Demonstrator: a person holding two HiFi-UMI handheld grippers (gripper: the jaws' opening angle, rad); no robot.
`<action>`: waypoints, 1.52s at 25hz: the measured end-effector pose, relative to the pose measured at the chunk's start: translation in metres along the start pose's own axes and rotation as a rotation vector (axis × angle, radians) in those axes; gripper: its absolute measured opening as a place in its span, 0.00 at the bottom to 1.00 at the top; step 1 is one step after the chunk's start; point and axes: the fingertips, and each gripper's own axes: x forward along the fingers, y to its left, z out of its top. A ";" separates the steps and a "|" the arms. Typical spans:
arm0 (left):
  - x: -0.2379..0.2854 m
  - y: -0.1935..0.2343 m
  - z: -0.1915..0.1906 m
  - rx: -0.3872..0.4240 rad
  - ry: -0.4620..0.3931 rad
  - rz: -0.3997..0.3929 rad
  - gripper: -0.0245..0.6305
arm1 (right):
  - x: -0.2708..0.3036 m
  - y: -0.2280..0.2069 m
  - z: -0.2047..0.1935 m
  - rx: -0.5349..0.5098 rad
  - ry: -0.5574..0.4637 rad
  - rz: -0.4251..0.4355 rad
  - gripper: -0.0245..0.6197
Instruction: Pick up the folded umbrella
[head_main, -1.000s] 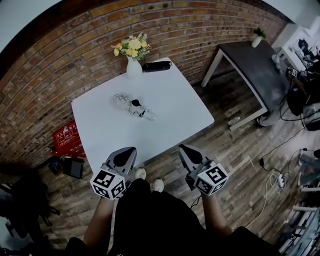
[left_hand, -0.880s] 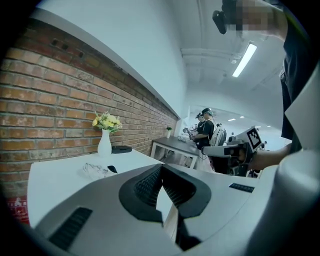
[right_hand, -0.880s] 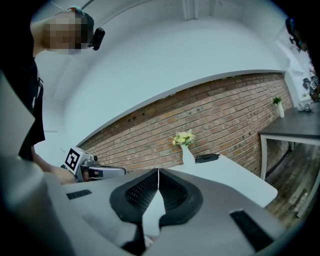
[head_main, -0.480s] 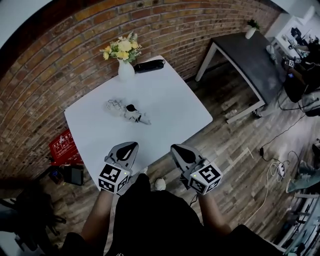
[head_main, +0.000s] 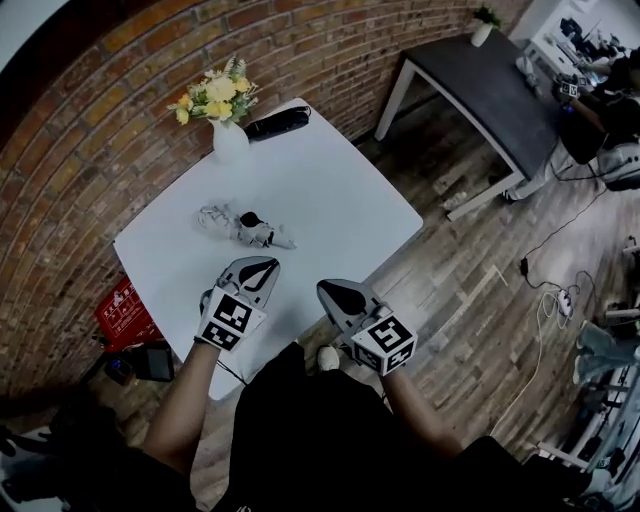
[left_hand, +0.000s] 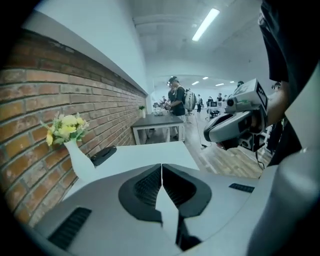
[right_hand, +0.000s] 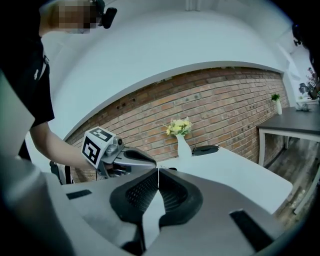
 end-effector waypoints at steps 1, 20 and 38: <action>0.006 0.003 -0.003 0.030 0.018 -0.014 0.06 | 0.004 -0.002 -0.003 0.003 0.007 -0.006 0.07; 0.103 0.024 -0.069 0.420 0.298 -0.247 0.19 | 0.040 -0.049 -0.042 0.072 0.094 -0.105 0.07; 0.144 0.022 -0.121 0.683 0.595 -0.498 0.35 | 0.027 -0.056 -0.065 0.130 0.123 -0.181 0.07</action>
